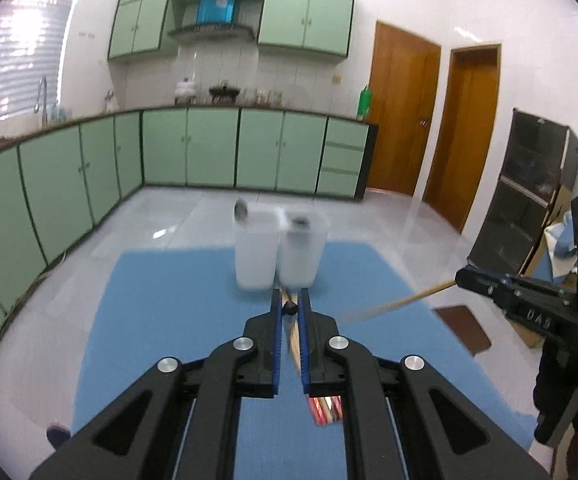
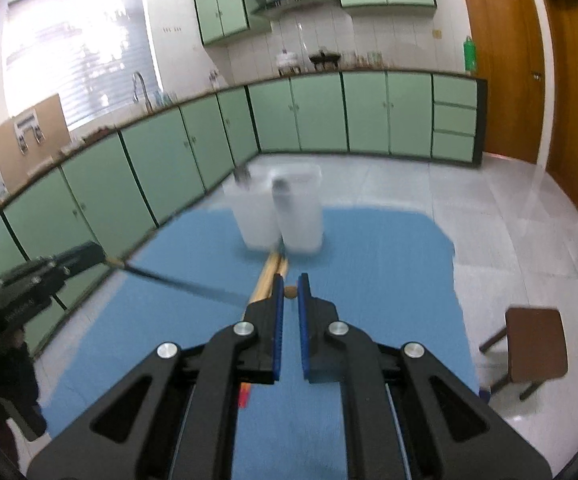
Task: Organize utensils
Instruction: 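Carry the wooden chopstick into the holder with the right tool while the left inserts the black chopstick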
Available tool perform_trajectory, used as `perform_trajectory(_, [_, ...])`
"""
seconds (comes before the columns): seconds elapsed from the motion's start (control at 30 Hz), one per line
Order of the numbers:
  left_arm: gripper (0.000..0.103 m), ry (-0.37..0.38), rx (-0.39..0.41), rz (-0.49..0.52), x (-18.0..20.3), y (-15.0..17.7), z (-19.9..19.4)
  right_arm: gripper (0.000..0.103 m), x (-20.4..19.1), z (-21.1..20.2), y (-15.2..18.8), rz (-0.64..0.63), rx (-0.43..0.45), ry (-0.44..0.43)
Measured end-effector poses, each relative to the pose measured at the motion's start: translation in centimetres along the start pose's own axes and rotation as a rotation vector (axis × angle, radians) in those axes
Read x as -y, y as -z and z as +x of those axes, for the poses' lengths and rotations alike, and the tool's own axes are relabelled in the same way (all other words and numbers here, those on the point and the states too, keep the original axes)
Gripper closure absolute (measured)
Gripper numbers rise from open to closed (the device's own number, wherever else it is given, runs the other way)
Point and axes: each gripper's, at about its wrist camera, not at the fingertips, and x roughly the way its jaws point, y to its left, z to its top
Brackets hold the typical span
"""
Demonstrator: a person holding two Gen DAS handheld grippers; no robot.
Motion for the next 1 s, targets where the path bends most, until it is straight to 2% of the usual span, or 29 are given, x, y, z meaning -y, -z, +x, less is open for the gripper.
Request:
perform_trajectory(0.13, [0.096, 0.041, 0.031, 0.007, -0.1, -3.0, 0.9, 0.097, 0.4, 0.4, -3.8, -0.015, 0.008, -0.031])
perform_trajectory(0.27, [0.096, 0.068, 0.032, 0.007, -0.3, -4.8, 2.2, 0.097, 0.4, 1.6, -7.2, -0.065, 0.003, -0.020])
perform_trajectory(0.47, [0.096, 0.078, 0.083, 0.015, -0.5, -7.8, 2.6, 0.097, 0.8, 2.1, -11.5, -0.078, 0.042, -0.037])
perform_trajectory(0.63, [0.096, 0.060, 0.182, 0.029, -0.7, -12.3, 2.3, 0.097, 1.1, 2.1, -16.4, -0.082, 0.127, -0.040])
perform_trajectory(0.77, [0.096, 0.002, 0.266, 0.060, -0.5, -15.7, 3.6, 0.097, 1.3, 3.4, -20.0, -0.083, 0.202, -0.015])
perform_trajectory(0.9, [0.096, -0.036, 0.301, 0.054, -0.9, -17.8, 6.8, 0.097, 1.7, 6.0, -21.5, -0.081, 0.231, 0.011])
perform_trajectory(1.0, [0.096, -0.052, 0.288, 0.055, -1.2, -17.8, 9.4, 0.097, 1.8, 8.8, -21.2, -0.101, 0.223, 0.046])
